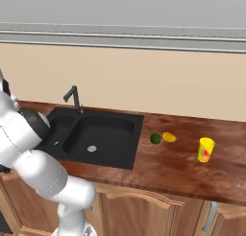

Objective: Remove the lime and mango from the sink. Then move the bowl and cup from the counter to the sink for washing.

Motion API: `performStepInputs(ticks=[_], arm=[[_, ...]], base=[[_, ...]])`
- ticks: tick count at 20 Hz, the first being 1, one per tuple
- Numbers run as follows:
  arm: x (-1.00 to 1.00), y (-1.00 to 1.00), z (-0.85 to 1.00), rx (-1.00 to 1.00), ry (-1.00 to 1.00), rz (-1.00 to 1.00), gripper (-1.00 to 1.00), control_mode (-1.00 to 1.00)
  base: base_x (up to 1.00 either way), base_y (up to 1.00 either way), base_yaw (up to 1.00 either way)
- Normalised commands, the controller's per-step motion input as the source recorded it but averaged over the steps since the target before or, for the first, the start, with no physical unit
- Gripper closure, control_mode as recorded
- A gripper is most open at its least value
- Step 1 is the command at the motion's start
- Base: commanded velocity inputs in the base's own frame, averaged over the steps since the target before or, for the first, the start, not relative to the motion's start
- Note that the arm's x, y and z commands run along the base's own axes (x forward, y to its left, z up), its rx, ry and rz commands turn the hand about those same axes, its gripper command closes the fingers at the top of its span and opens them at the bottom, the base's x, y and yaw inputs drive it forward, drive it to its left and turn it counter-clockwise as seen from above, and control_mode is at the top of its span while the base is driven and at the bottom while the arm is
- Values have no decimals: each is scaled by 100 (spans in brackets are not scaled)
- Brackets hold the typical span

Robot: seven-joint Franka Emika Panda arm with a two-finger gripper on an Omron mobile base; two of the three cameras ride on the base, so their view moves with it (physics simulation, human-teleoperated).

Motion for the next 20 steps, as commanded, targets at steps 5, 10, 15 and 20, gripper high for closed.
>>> performStepInputs(ticks=[5,10,15,20], arm=[[8,28,-6,0,0,3,-100,-100],[11,26,-9,0,1,0,-100,-100],[11,22,-10,0,4,0,-100,-100],[10,19,-10,0,7,0,-100,-100]], base=[[0,0,0],[0,0,0],[0,0,0],[0,0,0]])
